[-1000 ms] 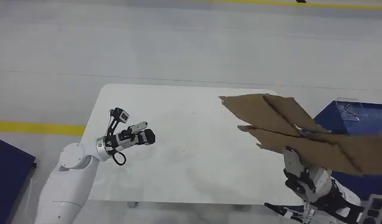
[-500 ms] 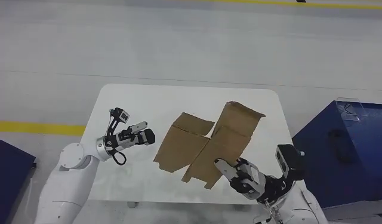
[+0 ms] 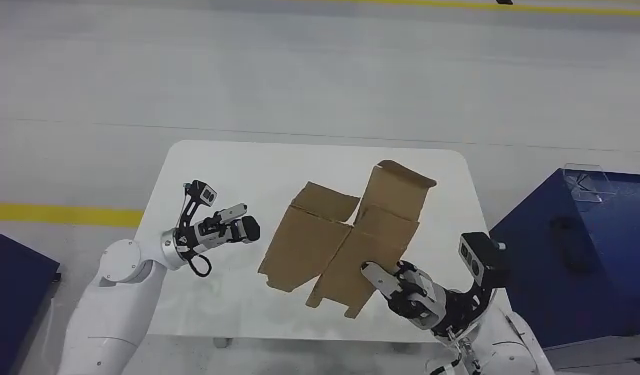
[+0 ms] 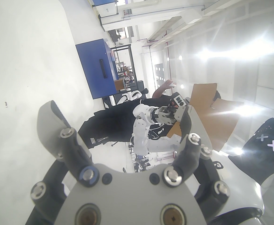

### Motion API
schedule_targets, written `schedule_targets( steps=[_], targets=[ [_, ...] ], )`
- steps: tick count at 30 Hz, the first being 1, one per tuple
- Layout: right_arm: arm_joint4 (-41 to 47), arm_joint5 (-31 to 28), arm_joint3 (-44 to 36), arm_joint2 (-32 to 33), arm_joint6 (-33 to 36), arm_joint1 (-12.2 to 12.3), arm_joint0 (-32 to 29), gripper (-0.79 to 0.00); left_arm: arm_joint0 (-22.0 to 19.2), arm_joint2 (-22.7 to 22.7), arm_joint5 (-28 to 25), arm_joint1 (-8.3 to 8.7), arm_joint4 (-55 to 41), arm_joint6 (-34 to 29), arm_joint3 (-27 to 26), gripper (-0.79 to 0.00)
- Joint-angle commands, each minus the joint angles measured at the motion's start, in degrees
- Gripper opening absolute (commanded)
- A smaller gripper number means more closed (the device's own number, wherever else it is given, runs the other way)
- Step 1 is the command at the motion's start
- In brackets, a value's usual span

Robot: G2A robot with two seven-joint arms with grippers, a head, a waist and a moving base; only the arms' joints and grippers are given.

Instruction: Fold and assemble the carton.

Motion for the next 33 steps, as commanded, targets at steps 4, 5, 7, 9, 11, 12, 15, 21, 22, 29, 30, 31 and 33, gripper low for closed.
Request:
schedule_targets(
  steps=[4, 5, 7, 9, 11, 12, 15, 21, 22, 29, 30, 31, 33],
  targets=[
    [10.55, 2.18, -2.75, -0.87, -2.6, 0.0, -0.67, -0.785, 0.0, 0.0, 0.0, 0.0, 0.0, 0.0, 0.0, 0.0],
    [15.72, 4.01, -3.49, -1.18, -2.3, 0.1, -0.82, -0.785, 0.0, 0.0, 0.0, 0.0, 0.0, 0.0, 0.0, 0.0],
    [27.76, 8.89, -5.21, -1.13, -0.17, 0.41, -0.54, -0.785, 0.0, 0.0, 0.0, 0.0, 0.0, 0.0, 0.0, 0.0],
    [41.37, 15.11, -7.08, -0.65, 3.33, 0.76, -0.41, -0.785, 0.0, 0.0, 0.0, 0.0, 0.0, 0.0, 0.0, 0.0],
    [55.47, 23.99, -8.35, -0.1, 7.26, 1.09, -0.79, -0.785, 0.0, 0.0, 0.0, 0.0, 0.0, 0.0, 0.0, 0.0],
    [63.02, 28.95, -8.72, 0.41, 8.73, 1.21, -0.9, -0.785, 0.0, 0.0, 0.0, 0.0, 0.0, 0.0, 0.0, 0.0],
    [81.44, 44.31, -8.06, 2.89, 11.01, 1.56, -0.78, -0.785, 0.0, 0.0, 0.0, 0.0, 0.0, 0.0, 0.0, 0.0],
    [109.22, 73.02, -5.0, 4.99, 8.07, 2.2, -0.22, -0.785, 0.0, 0.0, 0.0, 0.0, 0.0, 0.0, 0.0, 0.0],
    [113.66, 77.05, -4.36, 4.76, 6.95, 2.29, -0.3, -0.785, 0.0, 0.0, 0.0, 0.0, 0.0, 0.0, 0.0, 0.0],
    [148.75, 93.1, 1.09, -0.01, -14.73, 3.5, -0.07, -0.785, 0.0, 0.0, 0.0, 0.0, 0.0, 0.0, 0.0, 0.0],
    [152.27, 92.41, 0.94, -0.19, -17.01, 3.64, 0.36, -0.785, 0.0, 0.0, 0.0, 0.0, 0.0, 0.0, 0.0, 0.0],
    [154.36, 91.59, 0.74, 0.13, -18.89, 3.77, 0.94, -0.785, 0.0, 0.0, 0.0, 0.0, 0.0, 0.0, 0.0, 0.0],
    [156.8, 90.75, 0.22, 0.8, -20.95, 3.94, 1.57, -0.785, 0.0, 0.0, 0.0, 0.0, 0.0, 0.0, 0.0, 0.0]
  ],
)
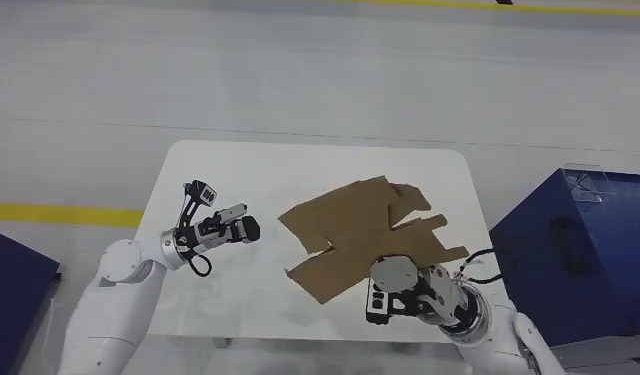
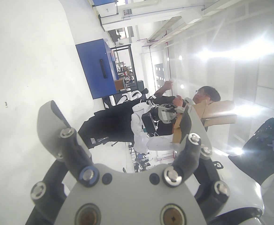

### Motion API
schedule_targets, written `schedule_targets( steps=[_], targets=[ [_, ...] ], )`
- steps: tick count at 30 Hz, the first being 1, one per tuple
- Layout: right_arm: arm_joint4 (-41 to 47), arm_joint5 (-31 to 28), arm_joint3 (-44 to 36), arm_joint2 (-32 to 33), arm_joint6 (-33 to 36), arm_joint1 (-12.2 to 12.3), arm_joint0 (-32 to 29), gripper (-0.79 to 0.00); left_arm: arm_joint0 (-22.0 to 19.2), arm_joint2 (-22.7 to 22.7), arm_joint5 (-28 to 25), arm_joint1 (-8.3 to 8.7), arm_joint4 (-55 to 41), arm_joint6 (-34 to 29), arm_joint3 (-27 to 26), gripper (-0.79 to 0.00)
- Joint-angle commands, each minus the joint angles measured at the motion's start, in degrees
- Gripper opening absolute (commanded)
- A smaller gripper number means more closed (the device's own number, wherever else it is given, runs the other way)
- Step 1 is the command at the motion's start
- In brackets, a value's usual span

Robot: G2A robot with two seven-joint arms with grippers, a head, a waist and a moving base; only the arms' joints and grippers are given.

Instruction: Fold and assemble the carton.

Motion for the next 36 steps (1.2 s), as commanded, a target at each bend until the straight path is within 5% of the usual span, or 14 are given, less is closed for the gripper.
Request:
schedule_targets(
  steps=[1, 7, 12, 17, 21, 30, 36],
  targets=[
    [1.98, -1.21, -0.6, 1.3, -1.47, 0.12, 0.63, -0.785, 0.0, 0.0, 0.0, 0.0, 0.0, 0.0, 0.0, 0.0],
    [-24.11, -8.65, -5.48, 9.06, 9.99, -0.39, 0.81, -0.785, 0.0, 0.0, 0.0, 0.0, 0.0, 0.0, 0.0, 0.0],
    [-53.11, -21.54, -7.51, 11.85, 26.12, -0.76, -1.46, -0.785, 0.0, 0.0, 0.0, 0.0, 0.0, 0.0, 0.0, 0.0],
    [-81.26, -37.16, -6.88, 13.28, 34.82, -0.58, -2.51, -0.785, 0.0, 0.0, 0.0, 0.0, 0.0, 0.0, 0.0, 0.0],
    [-97.18, -42.63, -4.99, 12.81, 38.55, -0.2, -2.85, -0.785, 0.0, 0.0, 0.0, 0.0, 0.0, 0.0, 0.0, 0.0],
    [-111.72, -41.59, -0.33, 11.24, 40.43, 0.43, -2.82, -0.785, 0.0, 0.0, 0.0, 0.0, 0.0, 0.0, 0.0, 0.0],
    [-110.82, -40.42, 1.94, 10.3, 39.35, 0.38, -2.21, -0.785, 0.0, 0.0, 0.0, 0.0, 0.0, 0.0, 0.0, 0.0]
  ],
)
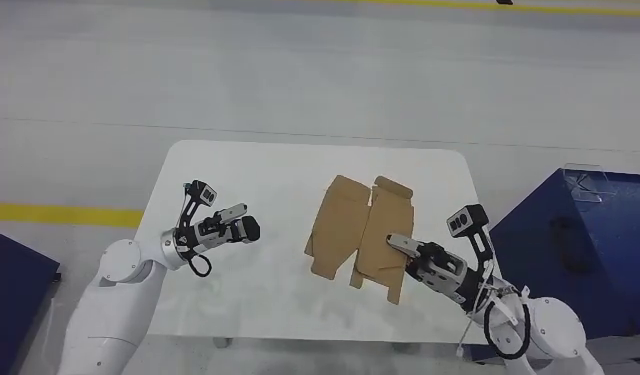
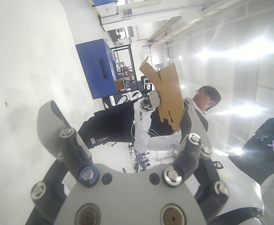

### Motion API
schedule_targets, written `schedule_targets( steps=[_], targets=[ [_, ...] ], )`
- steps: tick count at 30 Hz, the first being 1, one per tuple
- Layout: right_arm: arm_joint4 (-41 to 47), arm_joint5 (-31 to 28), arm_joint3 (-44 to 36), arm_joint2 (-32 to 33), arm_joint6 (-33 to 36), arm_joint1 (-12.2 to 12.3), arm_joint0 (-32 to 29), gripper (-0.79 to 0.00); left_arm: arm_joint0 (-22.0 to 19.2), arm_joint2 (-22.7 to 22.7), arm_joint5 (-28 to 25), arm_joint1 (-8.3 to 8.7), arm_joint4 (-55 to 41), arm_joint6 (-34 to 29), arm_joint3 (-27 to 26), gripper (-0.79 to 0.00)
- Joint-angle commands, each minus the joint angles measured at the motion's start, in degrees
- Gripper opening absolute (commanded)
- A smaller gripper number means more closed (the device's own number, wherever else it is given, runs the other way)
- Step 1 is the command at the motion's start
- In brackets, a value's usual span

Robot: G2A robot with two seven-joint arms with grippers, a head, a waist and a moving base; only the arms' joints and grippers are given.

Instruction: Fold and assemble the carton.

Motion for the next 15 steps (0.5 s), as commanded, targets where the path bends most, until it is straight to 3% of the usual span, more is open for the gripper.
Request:
schedule_targets(
  steps=[1, 7, 10, 15],
  targets=[
    [0.51, 0.28, 0.18, -0.09, -0.23, -0.03, -0.03, -0.785, 0.0, 0.0, 0.0, 0.0, 0.0, 0.0, 0.0, 0.0],
    [0.51, 0.28, 0.18, -0.09, -0.23, -0.03, -0.03, -0.785, 0.0, 0.0, 0.0, 0.0, 0.0, 0.0, 0.0, 0.0],
    [-2.6, -0.11, 0.4, -0.86, -2.11, -0.03, -0.16, -0.785, 0.93, -0.89, 1.08, 0.01, -1.83, 4.01, -2.11, 0.0],
    [-5.87, -0.24, 0.32, -2.68, -1.17, 0.08, -0.12, -0.785, 2.54, -2.57, 9.77, -0.11, -12.74, 6.03, -6.17, 0.0]
  ],
)
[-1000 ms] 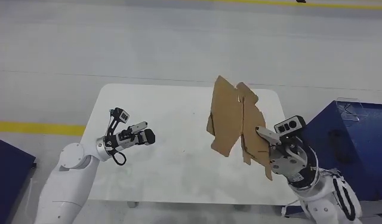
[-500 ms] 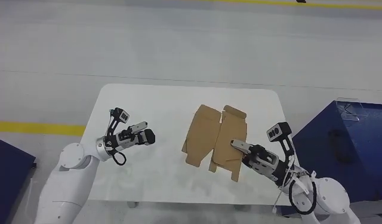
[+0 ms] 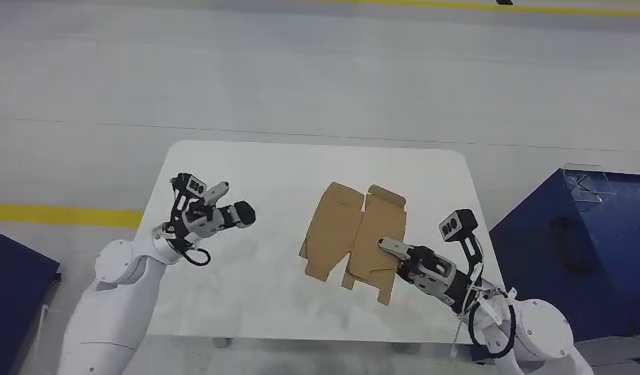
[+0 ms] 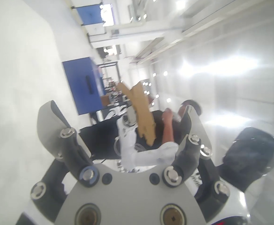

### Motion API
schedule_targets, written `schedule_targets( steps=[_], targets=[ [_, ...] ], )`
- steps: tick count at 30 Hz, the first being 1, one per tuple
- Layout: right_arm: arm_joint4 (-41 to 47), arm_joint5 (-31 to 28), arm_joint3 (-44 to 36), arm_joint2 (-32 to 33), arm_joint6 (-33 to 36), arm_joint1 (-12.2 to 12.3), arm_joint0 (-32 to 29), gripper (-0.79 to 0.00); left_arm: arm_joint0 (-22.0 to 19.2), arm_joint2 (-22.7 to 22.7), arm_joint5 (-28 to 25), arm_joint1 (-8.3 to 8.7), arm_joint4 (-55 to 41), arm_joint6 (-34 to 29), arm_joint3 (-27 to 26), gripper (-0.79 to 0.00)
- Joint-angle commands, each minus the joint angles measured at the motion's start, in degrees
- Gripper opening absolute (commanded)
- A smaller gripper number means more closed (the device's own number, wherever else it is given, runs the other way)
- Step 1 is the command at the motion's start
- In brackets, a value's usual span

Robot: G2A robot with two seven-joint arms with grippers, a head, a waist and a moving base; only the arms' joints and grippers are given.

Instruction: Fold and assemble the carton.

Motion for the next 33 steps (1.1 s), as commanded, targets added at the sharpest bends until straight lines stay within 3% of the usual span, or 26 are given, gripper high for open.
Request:
schedule_targets(
  steps=[1, 5, 8, 15, 16, 18, 19, 20, 25, 26, 29, 33],
  targets=[
    [-1.81, 0.04, -0.07, -0.47, 0.24, 0.08, -0.07, -0.785, 0.5, -0.33, 2.91, 0.24, -0.49, -0.33, -1.8, 0.0],
    [-4.61, -0.22, -0.11, -1.99, 0.71, 0.17, 0.12, -0.785, 2.42, 0.32, 8.19, 0.37, -1.72, -0.29, -6.14, 0.0],
    [-6.17, -0.65, -0.61, -3.7, 0.93, 0.15, 0.28, -0.785, 3.73, 1.76, 8.4, 0.71, 4.67, -0.09, -8.69, 0.0],
    [-10.26, -1.64, -1.02, -6.62, 1.33, 0.21, 0.63, -0.785, 5.37, 4.56, 13.8, 1.4, 9.45, -6.25, -12.6, 0.0],
    [-10.47, -1.48, -1.01, -6.85, 1.18, 0.22, 0.74, -0.785, 5.67, 4.72, 13.44, 1.49, 9.7, -7.36, -13.04, -0.095],
    [-10.69, -0.98, -1.02, -7.28, 1.08, 0.22, 0.98, -0.785, 6.18, 4.74, 13.35, 1.59, 8.69, -8.48, -13.62, -0.215],
    [-10.85, -0.65, -1.02, -7.53, 1.16, 0.24, 1.08, -0.785, 6.34, 4.75, 13.28, 1.64, 8.47, -8.72, -13.99, -0.36],
    [-11.32, -0.36, -1.02, -7.77, 1.27, 0.26, 1.19, -0.785, 6.45, 4.87, 12.97, 1.71, 8.87, -9.15, -14.43, -0.437],
    [-12.44, 0.71, -0.64, -8.91, 1.37, 0.33, 1.68, -0.785, 6.98, 5.5, 11.76, 1.93, 8.54, -11.48, -15.14, -0.576],
    [-12.46, 0.83, -0.65, -9.02, 1.33, 0.33, 1.86, -0.785, 7.05, 5.66, 11.66, 1.96, 8.57, -11.72, -15.1, -0.662],
    [-12.64, 1.13, -0.57, -9.24, 1.29, 0.37, 2.11, -0.785, 6.98, 5.92, 11.24, 2.01, 8.3, -11.35, -14.87, -0.785],
    [-13.05, 1.39, -0.37, -9.6, 1.55, 0.45, 2.28, -0.785, 6.62, 6.19, 10.95, 2.04, 7.44, -10.77, -14.24, -0.785]
  ],
)
